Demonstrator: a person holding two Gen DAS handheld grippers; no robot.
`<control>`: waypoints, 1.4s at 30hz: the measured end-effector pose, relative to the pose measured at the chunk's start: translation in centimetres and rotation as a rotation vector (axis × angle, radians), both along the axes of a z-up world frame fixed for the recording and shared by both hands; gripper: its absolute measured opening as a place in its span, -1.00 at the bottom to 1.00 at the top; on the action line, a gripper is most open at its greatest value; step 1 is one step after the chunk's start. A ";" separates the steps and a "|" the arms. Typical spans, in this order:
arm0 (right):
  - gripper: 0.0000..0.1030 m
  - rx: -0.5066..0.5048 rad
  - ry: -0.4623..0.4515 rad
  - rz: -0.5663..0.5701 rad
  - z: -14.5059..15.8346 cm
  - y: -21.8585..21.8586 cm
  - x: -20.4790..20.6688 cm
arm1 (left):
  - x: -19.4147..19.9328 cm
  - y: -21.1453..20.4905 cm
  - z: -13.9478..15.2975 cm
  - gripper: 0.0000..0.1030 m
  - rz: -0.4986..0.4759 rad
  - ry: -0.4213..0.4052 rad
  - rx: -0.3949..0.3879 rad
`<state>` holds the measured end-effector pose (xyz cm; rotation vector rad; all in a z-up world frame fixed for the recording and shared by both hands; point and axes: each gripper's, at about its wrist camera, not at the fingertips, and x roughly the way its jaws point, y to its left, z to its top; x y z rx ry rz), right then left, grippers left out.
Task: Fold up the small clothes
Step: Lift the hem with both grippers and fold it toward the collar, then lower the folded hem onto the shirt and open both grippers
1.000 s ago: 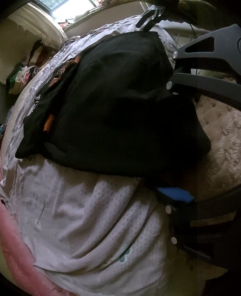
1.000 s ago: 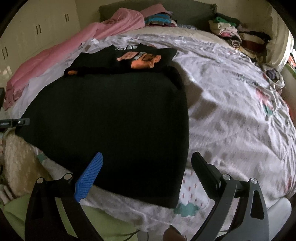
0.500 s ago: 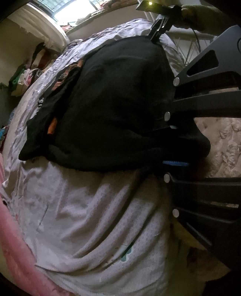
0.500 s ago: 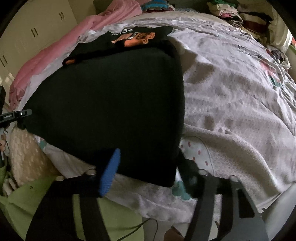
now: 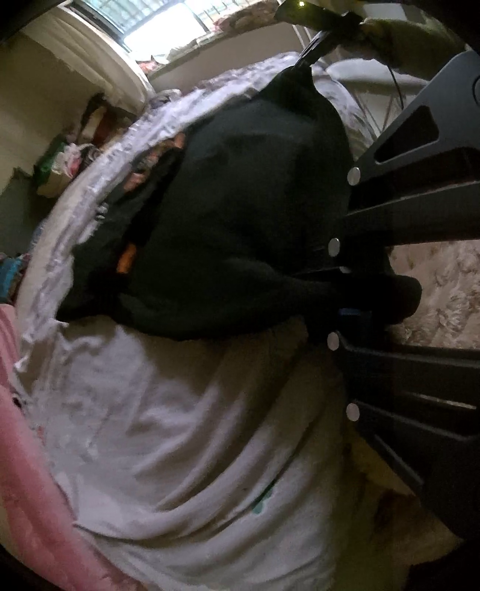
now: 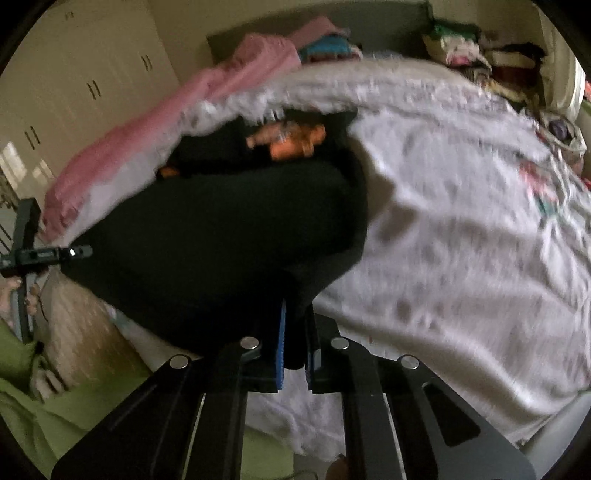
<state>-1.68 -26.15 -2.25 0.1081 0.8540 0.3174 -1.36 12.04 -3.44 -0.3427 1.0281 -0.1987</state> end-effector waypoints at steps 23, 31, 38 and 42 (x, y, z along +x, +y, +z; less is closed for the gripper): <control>-0.86 0.068 -0.323 -0.118 10.2 -1.5 6.3 | 6.1 1.8 8.9 -0.95 0.070 -0.188 -0.062; -0.86 0.049 -0.356 -0.150 11.7 -1.2 10.2 | 8.6 1.8 10.5 -0.95 0.093 -0.215 -0.050; -0.86 0.040 -0.349 -0.177 11.7 -1.1 12.6 | 11.1 2.0 10.8 -0.95 0.117 -0.220 -0.052; -0.86 0.039 -0.341 -0.193 11.5 -1.1 13.9 | 12.4 1.9 10.8 -0.95 0.135 -0.224 -0.046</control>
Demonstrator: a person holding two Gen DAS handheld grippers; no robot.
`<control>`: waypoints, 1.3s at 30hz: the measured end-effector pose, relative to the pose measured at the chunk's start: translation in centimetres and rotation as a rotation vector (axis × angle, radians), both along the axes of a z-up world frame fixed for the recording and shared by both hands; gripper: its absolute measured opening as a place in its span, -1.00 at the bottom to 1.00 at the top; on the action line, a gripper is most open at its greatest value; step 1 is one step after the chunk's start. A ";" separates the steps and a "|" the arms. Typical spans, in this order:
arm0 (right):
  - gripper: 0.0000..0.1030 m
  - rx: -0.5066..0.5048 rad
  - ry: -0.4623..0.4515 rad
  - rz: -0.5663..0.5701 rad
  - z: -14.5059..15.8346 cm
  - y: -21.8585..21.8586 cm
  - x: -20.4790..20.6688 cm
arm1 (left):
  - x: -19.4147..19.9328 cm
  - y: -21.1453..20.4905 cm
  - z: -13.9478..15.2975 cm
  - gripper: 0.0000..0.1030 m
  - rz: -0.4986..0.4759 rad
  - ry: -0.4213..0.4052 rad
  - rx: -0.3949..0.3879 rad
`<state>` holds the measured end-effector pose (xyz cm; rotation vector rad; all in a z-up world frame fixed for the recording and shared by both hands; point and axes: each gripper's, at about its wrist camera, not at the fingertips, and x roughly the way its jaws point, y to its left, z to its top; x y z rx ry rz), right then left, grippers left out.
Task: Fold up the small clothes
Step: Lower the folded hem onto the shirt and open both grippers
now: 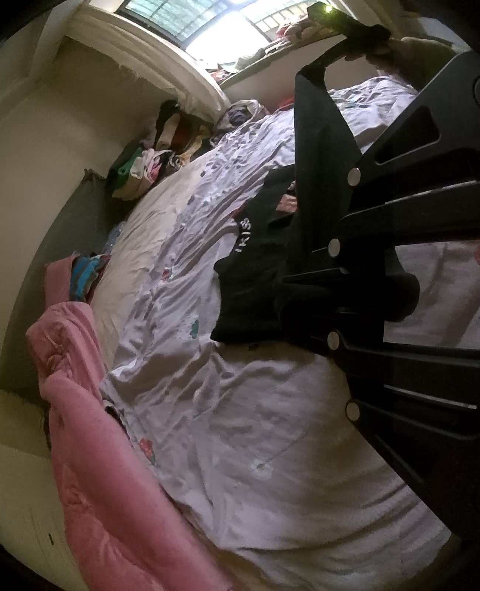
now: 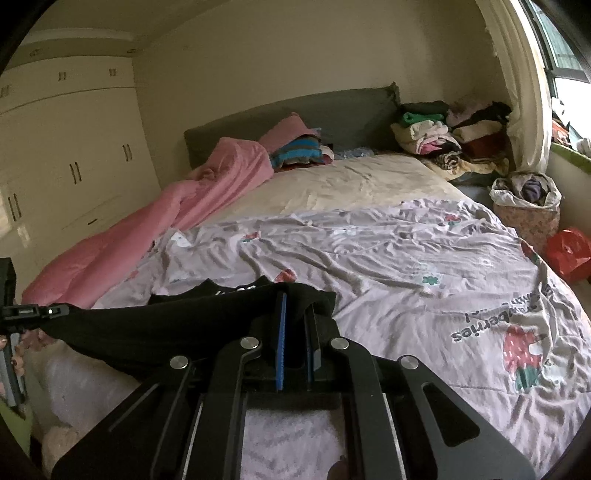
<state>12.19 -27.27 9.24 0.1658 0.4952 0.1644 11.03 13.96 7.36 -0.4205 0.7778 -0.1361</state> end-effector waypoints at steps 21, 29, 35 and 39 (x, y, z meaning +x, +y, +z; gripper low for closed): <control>-0.86 -0.039 0.077 -0.028 -2.5 0.6 7.4 | 5.2 0.7 -2.4 -0.95 0.064 0.041 0.005; -0.85 -0.052 0.119 -0.045 -4.5 0.9 9.8 | 7.1 0.2 -4.0 -0.95 0.085 0.053 0.052; -0.85 -0.076 0.140 -0.048 -5.5 1.2 11.0 | 8.6 0.0 -5.4 -0.95 0.098 0.065 0.072; -0.85 -0.087 0.154 -0.056 -6.2 1.3 11.5 | 9.3 0.1 -6.1 -0.94 0.100 0.073 0.077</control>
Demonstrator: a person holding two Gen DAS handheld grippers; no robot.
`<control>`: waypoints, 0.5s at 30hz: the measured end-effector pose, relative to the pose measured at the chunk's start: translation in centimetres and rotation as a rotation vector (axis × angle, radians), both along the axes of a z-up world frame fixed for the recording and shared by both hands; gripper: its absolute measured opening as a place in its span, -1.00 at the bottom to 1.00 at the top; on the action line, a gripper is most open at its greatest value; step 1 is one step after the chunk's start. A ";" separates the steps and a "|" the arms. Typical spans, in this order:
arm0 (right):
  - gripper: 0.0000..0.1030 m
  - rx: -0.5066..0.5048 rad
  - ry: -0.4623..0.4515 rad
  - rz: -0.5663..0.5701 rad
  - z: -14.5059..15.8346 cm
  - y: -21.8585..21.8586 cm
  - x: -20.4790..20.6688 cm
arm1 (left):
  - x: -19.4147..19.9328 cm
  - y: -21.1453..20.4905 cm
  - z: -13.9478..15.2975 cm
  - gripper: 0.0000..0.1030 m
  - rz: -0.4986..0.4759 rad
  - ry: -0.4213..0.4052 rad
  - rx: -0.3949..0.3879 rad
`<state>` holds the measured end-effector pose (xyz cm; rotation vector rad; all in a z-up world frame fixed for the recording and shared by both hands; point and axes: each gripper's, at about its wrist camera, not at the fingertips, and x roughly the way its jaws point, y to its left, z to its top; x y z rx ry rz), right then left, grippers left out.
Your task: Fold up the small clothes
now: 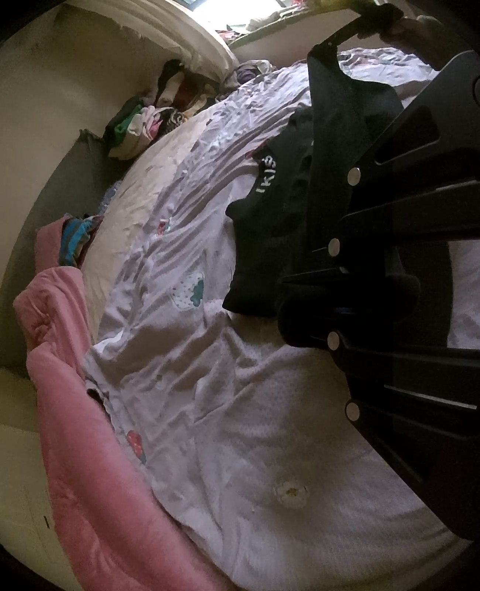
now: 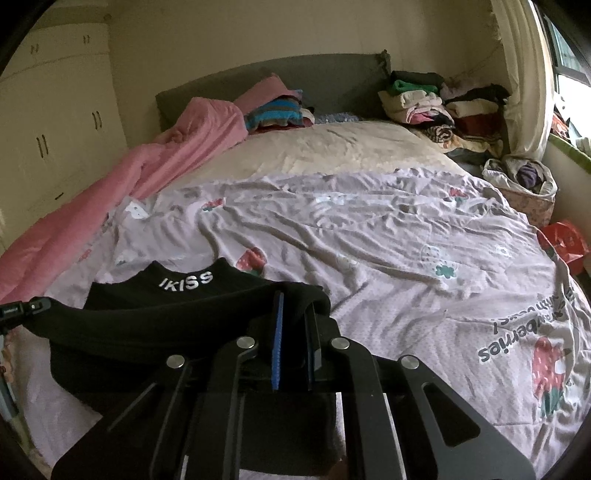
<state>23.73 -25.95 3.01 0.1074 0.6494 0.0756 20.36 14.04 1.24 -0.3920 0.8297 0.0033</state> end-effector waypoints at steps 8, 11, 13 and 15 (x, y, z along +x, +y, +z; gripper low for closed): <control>-0.13 -0.030 0.029 -0.043 -1.5 0.1 0.7 | 0.2 -0.3 -0.3 -0.54 -0.010 -0.021 0.016; -0.08 -0.040 0.026 -0.049 -1.7 0.1 0.1 | -0.6 -1.0 0.3 0.09 -0.002 -0.069 0.066; -0.05 -0.037 0.018 -0.043 -1.7 0.1 -0.4 | -1.3 -1.3 0.9 0.17 -0.014 -0.104 0.074; -0.02 -0.049 0.012 -0.028 -1.8 0.4 -1.2 | -2.0 -2.0 1.4 0.24 -0.025 -0.128 0.091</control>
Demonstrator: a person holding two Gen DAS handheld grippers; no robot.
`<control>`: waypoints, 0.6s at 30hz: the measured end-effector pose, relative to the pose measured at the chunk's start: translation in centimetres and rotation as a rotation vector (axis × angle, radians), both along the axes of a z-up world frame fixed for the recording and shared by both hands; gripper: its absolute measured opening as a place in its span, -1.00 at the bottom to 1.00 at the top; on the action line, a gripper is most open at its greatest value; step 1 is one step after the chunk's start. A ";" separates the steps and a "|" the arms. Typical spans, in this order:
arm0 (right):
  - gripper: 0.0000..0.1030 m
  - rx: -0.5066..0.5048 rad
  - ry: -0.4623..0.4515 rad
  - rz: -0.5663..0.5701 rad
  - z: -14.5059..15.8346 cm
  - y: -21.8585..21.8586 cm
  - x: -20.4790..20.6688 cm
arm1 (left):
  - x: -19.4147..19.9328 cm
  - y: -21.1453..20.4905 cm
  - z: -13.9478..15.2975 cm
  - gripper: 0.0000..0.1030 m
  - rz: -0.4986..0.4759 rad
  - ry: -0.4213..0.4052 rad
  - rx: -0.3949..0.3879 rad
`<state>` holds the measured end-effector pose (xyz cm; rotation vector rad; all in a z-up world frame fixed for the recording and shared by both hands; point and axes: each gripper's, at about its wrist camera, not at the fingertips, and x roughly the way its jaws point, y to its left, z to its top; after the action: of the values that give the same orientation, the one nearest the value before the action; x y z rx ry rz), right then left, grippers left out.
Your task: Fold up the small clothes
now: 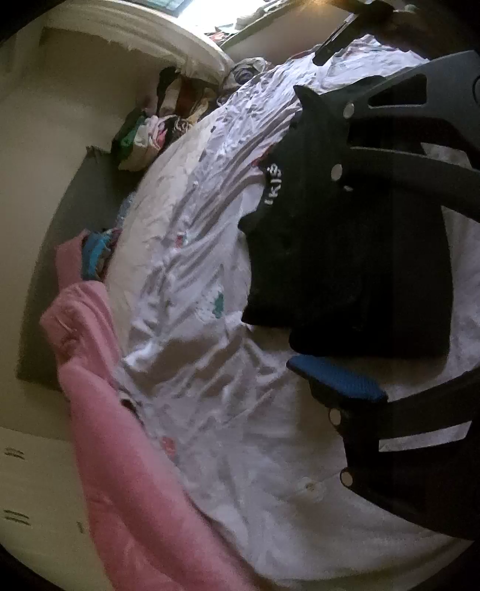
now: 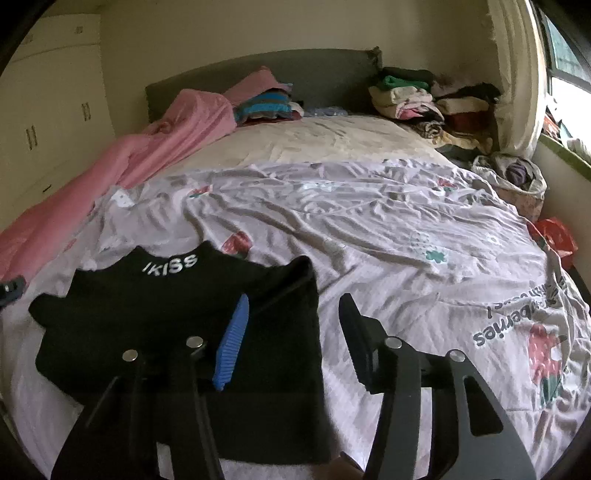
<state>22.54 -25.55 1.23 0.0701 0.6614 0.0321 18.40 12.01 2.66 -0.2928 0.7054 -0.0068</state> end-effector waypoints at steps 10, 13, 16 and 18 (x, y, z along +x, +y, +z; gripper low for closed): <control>-0.02 -0.053 -0.011 0.090 -0.2 2.6 -3.0 | -2.5 -3.5 -1.0 0.30 -0.080 0.015 0.118; -0.02 -0.044 -0.004 0.120 -0.4 3.3 -3.4 | -2.6 -4.1 -2.1 0.30 -0.095 0.054 0.152; -0.18 -0.049 0.009 0.140 -0.8 4.1 -3.8 | -2.5 -4.2 -3.4 -0.03 -0.105 0.100 0.159; -0.35 -0.050 0.023 0.157 -1.3 4.5 -4.0 | -2.4 -4.4 -4.3 -0.29 -0.119 0.128 0.171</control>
<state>18.57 -21.07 -0.03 -0.0295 0.6889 0.1662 15.95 7.58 -1.61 -0.0877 0.8447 -0.0413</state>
